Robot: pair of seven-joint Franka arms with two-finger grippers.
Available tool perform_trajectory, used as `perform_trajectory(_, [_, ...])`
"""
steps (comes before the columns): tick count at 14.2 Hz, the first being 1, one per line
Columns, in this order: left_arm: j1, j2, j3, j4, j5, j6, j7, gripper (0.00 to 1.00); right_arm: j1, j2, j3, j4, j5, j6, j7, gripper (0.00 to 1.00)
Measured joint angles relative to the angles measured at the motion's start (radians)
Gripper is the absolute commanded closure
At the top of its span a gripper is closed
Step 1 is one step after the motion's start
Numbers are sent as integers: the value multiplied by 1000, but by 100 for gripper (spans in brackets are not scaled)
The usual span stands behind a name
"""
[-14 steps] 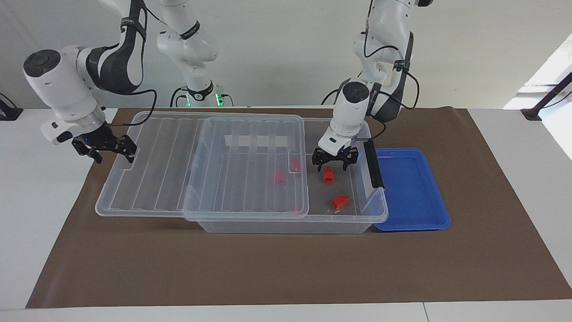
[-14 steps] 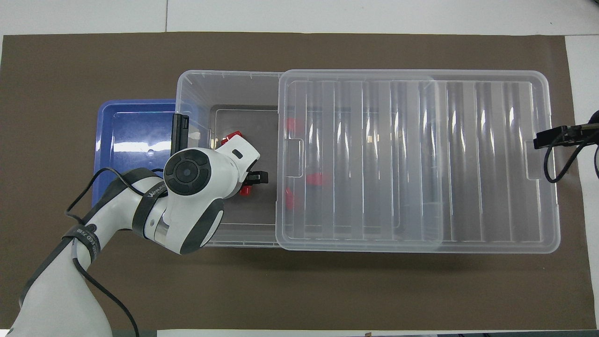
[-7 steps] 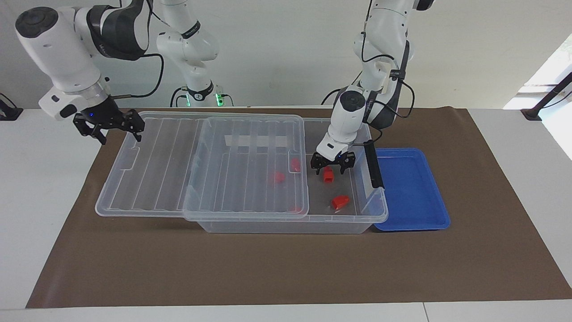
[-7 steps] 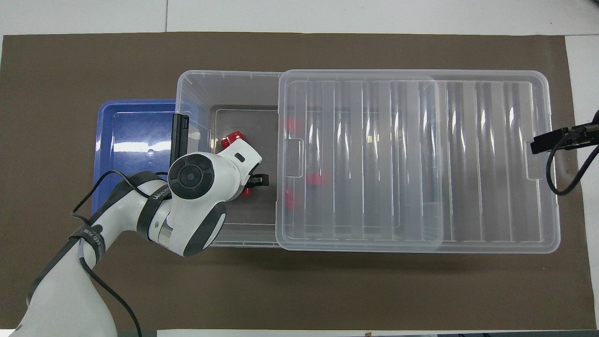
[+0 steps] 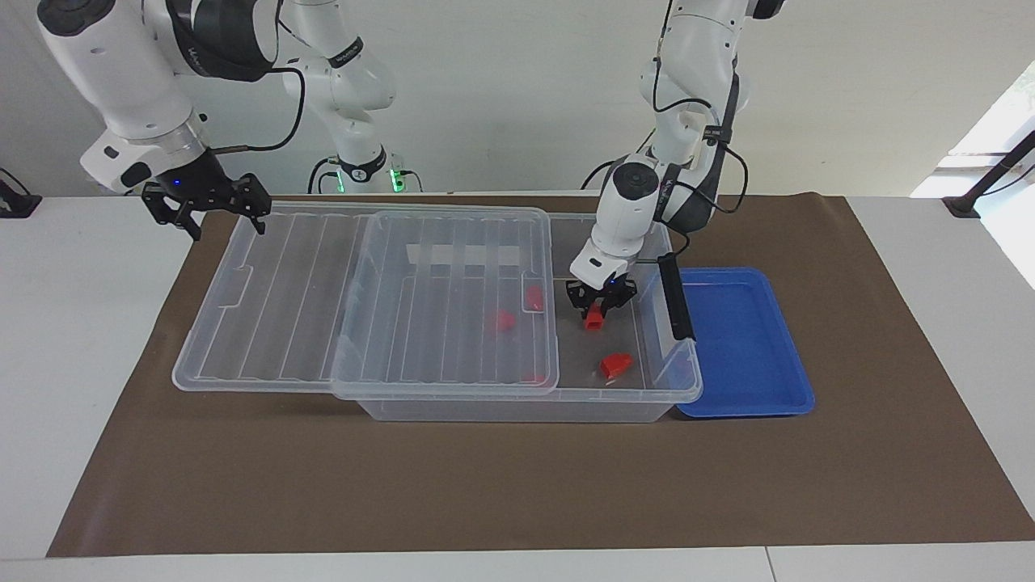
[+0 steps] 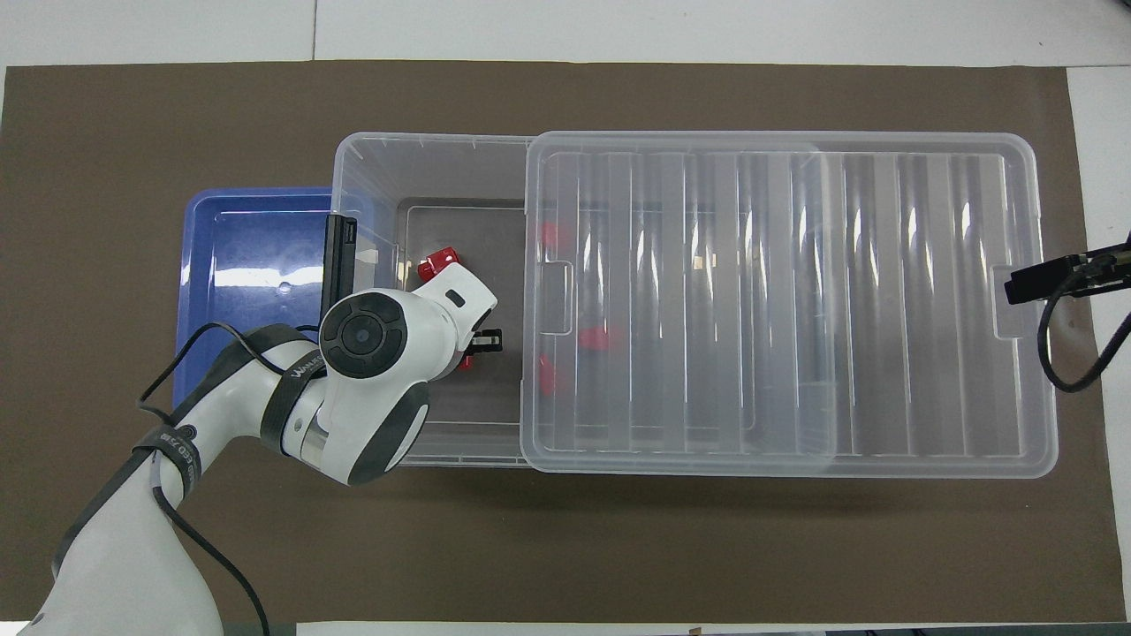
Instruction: Place red block in blue tray from box
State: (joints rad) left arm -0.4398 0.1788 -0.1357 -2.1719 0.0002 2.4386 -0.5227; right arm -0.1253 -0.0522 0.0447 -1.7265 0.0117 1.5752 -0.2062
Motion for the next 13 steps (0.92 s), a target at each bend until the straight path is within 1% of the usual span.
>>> perform_trajectory(2, [-1, -11, 0, 5, 0, -22, 0, 100, 21, 3, 0, 1, 4, -17, 12, 0])
perform_trajectory(3, [-1, -27, 1, 13, 0, -53, 0, 100, 31, 7, 1, 2, 4, -17, 22, 0])
perform_trajectory(5, [0, -86, 3, 33, 0, -144, 0, 100, 42, 10, 2, 5, 3, -18, 55, 0])
perform_trajectory(6, [0, -150, 4, 41, 0, -219, 0, 100, 42, 10, 2, 8, 3, -27, 89, 0])
perform_trajectory(7, [0, -185, 5, 47, 0, -262, 0, 100, 41, 10, 2, 14, 3, -40, 111, 0])
perform_trajectory(11, [14, -288, 19, 95, 0, -401, 0, 100, 42, 11, 22, 37, -29, -66, 126, 0])
perform_trajectory(13, [32, -319, 26, 126, 0, -460, 0, 100, 42, 12, 26, 45, -37, -66, 128, 0])
